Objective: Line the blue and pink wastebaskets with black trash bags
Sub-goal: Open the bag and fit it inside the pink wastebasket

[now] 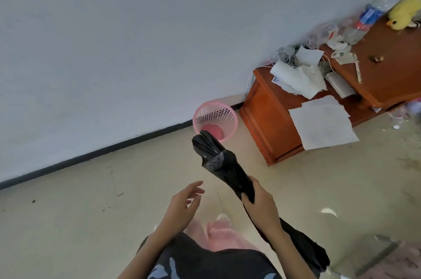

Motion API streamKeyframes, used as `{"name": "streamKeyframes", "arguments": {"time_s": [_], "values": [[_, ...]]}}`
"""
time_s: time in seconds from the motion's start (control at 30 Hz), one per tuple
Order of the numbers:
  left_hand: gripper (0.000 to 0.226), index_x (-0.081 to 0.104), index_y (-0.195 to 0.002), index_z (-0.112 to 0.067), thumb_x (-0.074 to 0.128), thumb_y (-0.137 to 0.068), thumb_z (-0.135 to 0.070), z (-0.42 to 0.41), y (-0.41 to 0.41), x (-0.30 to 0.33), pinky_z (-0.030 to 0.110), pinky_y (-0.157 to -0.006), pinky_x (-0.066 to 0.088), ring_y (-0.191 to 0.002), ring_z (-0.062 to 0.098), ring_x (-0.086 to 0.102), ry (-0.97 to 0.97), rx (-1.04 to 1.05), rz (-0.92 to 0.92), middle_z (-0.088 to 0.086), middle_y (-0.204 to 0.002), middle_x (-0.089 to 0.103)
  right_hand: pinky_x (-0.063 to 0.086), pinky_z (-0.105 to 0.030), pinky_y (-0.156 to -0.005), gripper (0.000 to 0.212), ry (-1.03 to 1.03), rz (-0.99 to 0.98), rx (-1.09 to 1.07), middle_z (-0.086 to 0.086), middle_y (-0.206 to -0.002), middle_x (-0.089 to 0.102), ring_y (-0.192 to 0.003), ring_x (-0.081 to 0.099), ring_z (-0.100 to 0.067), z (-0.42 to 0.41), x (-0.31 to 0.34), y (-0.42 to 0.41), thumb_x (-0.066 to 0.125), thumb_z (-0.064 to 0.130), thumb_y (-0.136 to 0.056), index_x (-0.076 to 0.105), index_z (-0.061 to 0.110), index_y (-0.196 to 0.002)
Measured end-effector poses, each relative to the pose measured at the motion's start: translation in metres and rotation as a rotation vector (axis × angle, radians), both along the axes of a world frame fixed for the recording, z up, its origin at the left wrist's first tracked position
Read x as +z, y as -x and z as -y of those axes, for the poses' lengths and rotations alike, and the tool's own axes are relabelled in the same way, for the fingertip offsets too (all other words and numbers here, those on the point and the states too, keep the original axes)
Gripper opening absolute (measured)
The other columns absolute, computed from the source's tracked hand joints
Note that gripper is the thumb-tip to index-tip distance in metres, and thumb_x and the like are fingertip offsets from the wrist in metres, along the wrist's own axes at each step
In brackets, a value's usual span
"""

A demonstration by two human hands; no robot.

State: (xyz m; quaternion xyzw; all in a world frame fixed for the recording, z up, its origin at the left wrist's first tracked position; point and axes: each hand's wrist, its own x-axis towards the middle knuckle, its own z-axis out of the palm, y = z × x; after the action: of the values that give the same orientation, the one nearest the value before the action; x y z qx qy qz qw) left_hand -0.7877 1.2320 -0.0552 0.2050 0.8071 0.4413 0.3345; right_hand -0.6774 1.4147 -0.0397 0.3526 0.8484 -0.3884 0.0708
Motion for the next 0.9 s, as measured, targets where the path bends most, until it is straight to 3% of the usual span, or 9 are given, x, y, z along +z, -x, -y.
{"name": "streamKeyframes", "arguments": {"time_s": [0.13,0.3,0.53,0.7,0.8,0.9], "values": [[0.034,0.05,-0.118,-0.03,0.047,-0.091,-0.009,-0.045,0.015,-0.003,0.015,-0.085,0.047,-0.098,-0.006,0.055,0.025,0.126,0.045,-0.017,-0.1,0.063,0.046,-0.024,-0.081,0.041,0.042,-0.01,0.069,0.008,-0.105,0.06,-0.096,0.058,-0.013,-0.055,-0.006,0.047,0.054,0.015,-0.09,0.044,0.019,-0.13],[0.034,0.052,-0.118,-0.028,0.047,-0.091,-0.007,-0.101,0.057,-0.024,0.016,-0.085,0.047,-0.096,-0.007,0.056,0.049,0.178,0.081,-0.019,-0.098,0.062,0.045,-0.023,-0.078,0.041,0.081,-0.003,0.155,0.009,-0.103,0.061,-0.099,0.061,-0.016,-0.099,-0.035,0.105,0.055,0.014,-0.089,0.045,0.021,-0.128],[0.036,0.049,-0.126,-0.018,0.044,-0.092,-0.007,-0.189,0.132,-0.064,0.022,-0.089,0.046,-0.099,0.004,0.058,0.046,0.215,0.146,-0.007,-0.103,0.063,0.043,-0.019,-0.081,0.051,0.11,-0.074,0.165,-0.003,-0.111,0.064,-0.102,0.06,-0.018,-0.159,-0.07,0.202,0.058,0.015,-0.089,0.039,0.012,-0.136],[0.048,0.035,-0.136,-0.027,0.048,-0.092,-0.011,-0.252,0.176,-0.098,0.015,-0.084,0.045,-0.103,0.01,0.057,-0.012,0.319,0.223,-0.007,-0.112,0.057,0.039,-0.002,-0.069,0.038,0.251,-0.086,0.192,-0.009,-0.109,0.066,-0.102,0.062,-0.023,-0.201,-0.106,0.268,0.058,0.011,-0.089,0.048,0.009,-0.126],[0.055,0.03,-0.138,-0.028,0.05,-0.091,-0.008,-0.283,0.201,-0.123,0.006,-0.075,0.046,-0.098,0.006,0.057,-0.086,0.435,0.249,-0.012,-0.11,0.055,0.041,0.001,-0.071,0.044,0.406,-0.044,0.262,0.003,-0.106,0.062,-0.103,0.06,-0.015,-0.225,-0.132,0.301,0.056,0.011,-0.09,0.043,0.018,-0.132],[0.057,0.031,-0.138,-0.025,0.052,-0.089,-0.004,-0.307,0.226,-0.149,0.006,-0.074,0.046,-0.1,0.005,0.056,-0.158,0.53,0.216,-0.018,-0.105,0.055,0.038,0.004,-0.073,0.045,0.567,-0.033,0.359,0.017,-0.105,0.054,-0.094,0.054,0.011,-0.245,-0.155,0.33,0.047,0.008,-0.095,0.036,0.024,-0.135]]}}
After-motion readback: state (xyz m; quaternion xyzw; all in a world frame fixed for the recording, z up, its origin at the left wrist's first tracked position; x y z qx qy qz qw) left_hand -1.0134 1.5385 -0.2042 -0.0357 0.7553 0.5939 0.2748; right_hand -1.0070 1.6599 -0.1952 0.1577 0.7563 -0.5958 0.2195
